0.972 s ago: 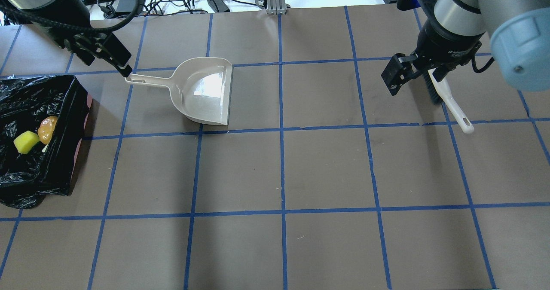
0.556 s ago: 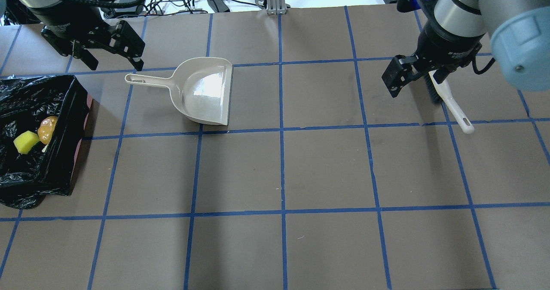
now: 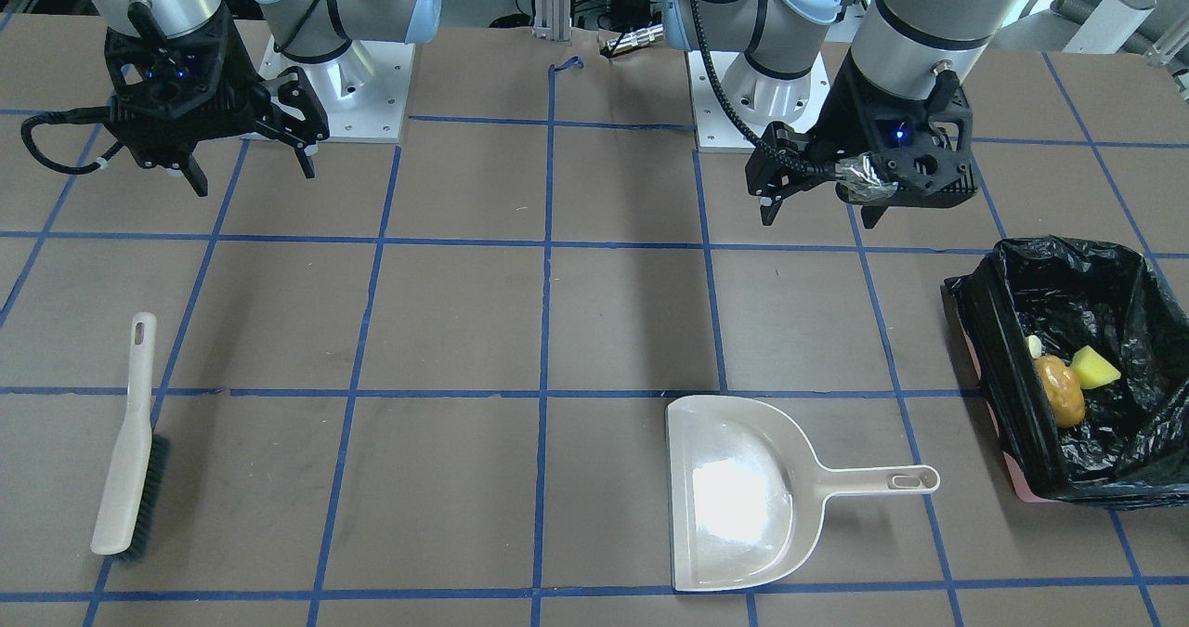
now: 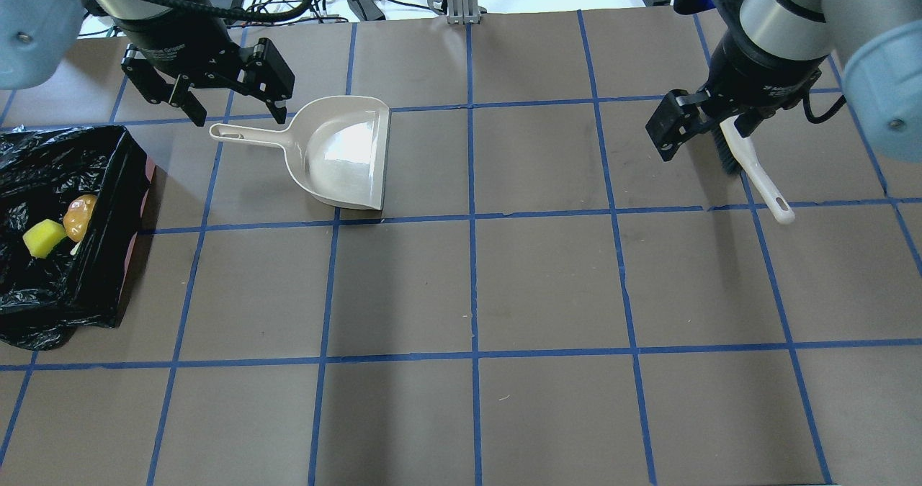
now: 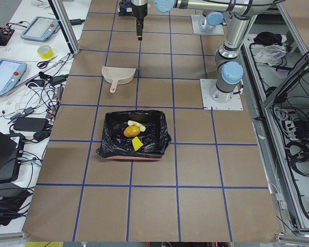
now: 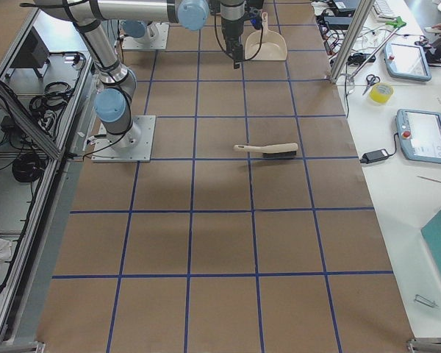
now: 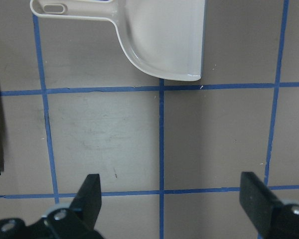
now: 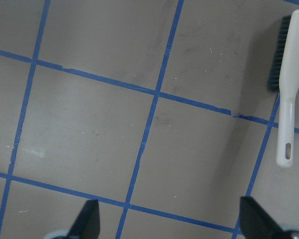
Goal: Sweep and dump trash into bin
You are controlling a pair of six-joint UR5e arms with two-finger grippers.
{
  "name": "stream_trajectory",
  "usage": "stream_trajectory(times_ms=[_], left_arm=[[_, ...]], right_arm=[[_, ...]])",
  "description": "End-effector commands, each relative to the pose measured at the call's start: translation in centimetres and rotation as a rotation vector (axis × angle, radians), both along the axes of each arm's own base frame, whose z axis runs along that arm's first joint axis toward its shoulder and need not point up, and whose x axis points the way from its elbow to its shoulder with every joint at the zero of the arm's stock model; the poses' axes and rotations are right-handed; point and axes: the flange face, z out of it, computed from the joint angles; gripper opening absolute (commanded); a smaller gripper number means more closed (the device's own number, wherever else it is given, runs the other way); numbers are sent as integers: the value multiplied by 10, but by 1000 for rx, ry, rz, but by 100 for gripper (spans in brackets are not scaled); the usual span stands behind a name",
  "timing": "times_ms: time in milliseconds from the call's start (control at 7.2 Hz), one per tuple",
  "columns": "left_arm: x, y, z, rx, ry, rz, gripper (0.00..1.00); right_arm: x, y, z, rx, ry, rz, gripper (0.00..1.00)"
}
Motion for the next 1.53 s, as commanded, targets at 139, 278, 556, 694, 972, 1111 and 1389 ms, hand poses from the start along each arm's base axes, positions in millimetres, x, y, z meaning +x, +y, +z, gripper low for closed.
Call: stream_trajectory(times_ms=[139,278,556,694,972,1111,1389], left_arm=[[9,4,7,-11,-24,-22,100],[3,4,4,-10,19,-19,100],[3,5,1,-9,32,76,100],[3,5,-1,-6,28,73,100],[3,4,-2,-6,23,70,100],[3,4,-1,-7,25,70,100],[3,4,-3,-6,23,70,100]], right_arm=[[1,5,7,-13,-2,12,100],[1,5,6,-10,-2,11,100],[1,5,4,-7,-1,11,100],[1,4,4,-10,-1,12,100],[0,7,10,-28,1,1,100],[1,8,11,-33,-4,0,100],[0,12,15,-30,-1,-3,100]])
